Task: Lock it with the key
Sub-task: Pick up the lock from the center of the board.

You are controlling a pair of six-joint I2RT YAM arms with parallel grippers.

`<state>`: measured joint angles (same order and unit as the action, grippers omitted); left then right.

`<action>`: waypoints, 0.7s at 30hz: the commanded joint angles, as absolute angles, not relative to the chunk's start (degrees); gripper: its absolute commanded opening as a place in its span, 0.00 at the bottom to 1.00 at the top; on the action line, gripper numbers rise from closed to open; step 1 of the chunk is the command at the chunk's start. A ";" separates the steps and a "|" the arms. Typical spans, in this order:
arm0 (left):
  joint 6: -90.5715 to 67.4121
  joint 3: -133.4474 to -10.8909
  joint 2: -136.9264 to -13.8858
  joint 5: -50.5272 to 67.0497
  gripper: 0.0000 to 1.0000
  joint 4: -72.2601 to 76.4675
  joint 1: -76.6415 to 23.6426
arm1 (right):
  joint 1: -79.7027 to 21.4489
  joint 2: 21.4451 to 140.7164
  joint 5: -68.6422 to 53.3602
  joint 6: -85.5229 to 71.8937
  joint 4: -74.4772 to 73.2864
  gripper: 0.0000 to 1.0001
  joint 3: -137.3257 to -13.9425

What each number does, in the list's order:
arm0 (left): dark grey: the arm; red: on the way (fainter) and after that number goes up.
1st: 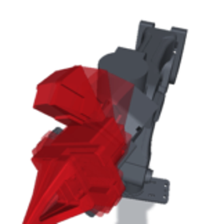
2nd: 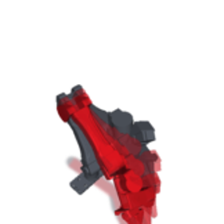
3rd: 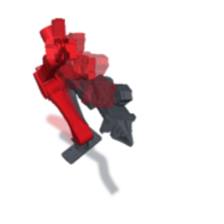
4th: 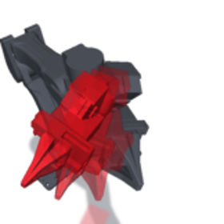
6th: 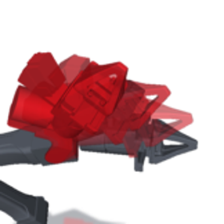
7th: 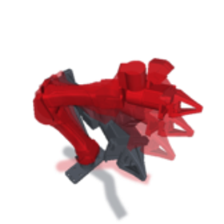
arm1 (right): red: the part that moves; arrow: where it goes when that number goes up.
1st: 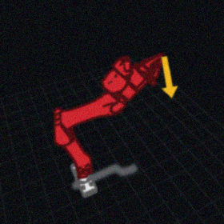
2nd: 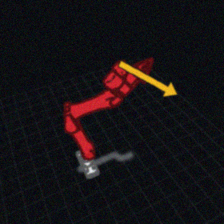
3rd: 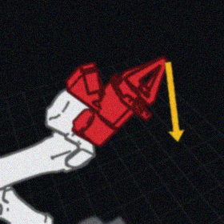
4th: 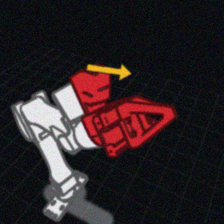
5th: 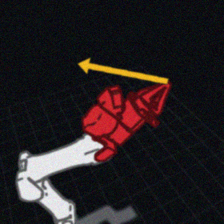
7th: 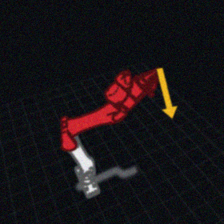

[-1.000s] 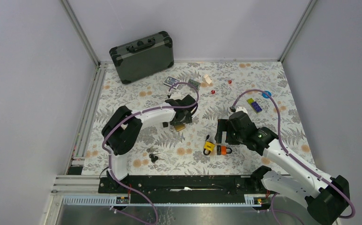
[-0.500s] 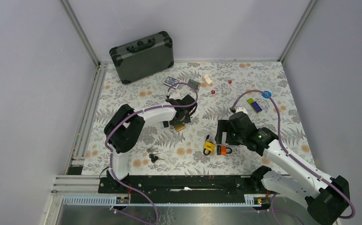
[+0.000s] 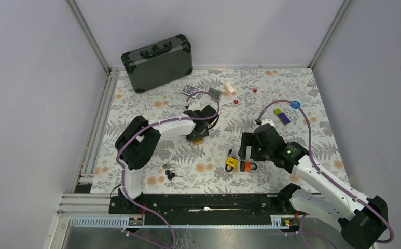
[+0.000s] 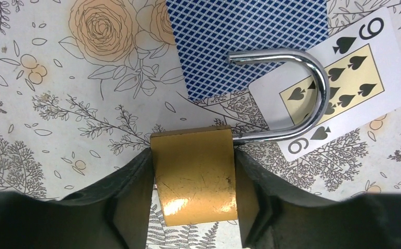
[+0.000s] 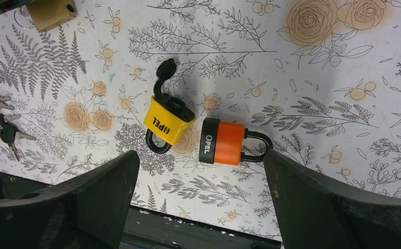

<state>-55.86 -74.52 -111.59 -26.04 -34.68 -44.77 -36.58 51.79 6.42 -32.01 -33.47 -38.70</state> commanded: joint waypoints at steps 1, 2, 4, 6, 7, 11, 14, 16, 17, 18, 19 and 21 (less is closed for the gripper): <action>-55.02 -71.86 -110.80 -25.22 0.42 -33.61 -44.65 | -36.22 50.84 6.76 -32.56 -32.54 0.97 -38.72; -54.91 -71.45 -110.52 -25.18 0.36 -33.32 -44.65 | -36.29 50.91 6.77 -32.52 -32.57 0.97 -38.74; -54.64 -70.55 -109.76 -25.06 0.26 -32.85 -44.62 | -36.27 50.89 6.76 -32.51 -32.57 0.97 -38.81; -53.99 -69.73 -108.81 -25.05 0.14 -32.57 -44.65 | -36.29 50.89 6.87 -32.49 -32.53 0.97 -38.84; -53.63 -69.40 -108.24 -25.08 0.08 -32.53 -44.60 | -36.30 50.86 7.00 -32.54 -32.58 0.97 -38.85; -51.71 -67.26 -104.17 -24.98 0.00 -32.25 -44.64 | -36.25 50.12 7.16 -31.88 -32.51 0.97 -39.28; -49.97 -64.65 -99.21 -24.78 0.00 -30.94 -44.64 | -36.17 48.59 6.76 -31.20 -31.68 0.97 -39.50; -48.56 -62.86 -95.67 -23.89 0.00 -29.83 -44.62 | -36.29 47.27 6.00 -30.89 -30.67 0.98 -39.56; -47.83 -62.10 -93.91 -23.44 0.00 -29.35 -44.65 | -36.25 46.57 5.22 -30.67 -29.87 0.98 -39.56; -46.95 -61.24 -92.20 -22.30 0.00 -28.90 -44.60 | -36.19 45.91 4.15 -30.55 -28.82 0.98 -39.45; -46.27 -60.41 -90.30 -21.42 0.00 -28.69 -44.64 | -36.29 44.98 2.67 -30.23 -27.50 0.98 -39.35; -45.07 -58.37 -86.71 -19.51 0.00 -28.08 -44.62 | -36.29 43.77 -0.39 -29.58 -24.43 0.97 -38.59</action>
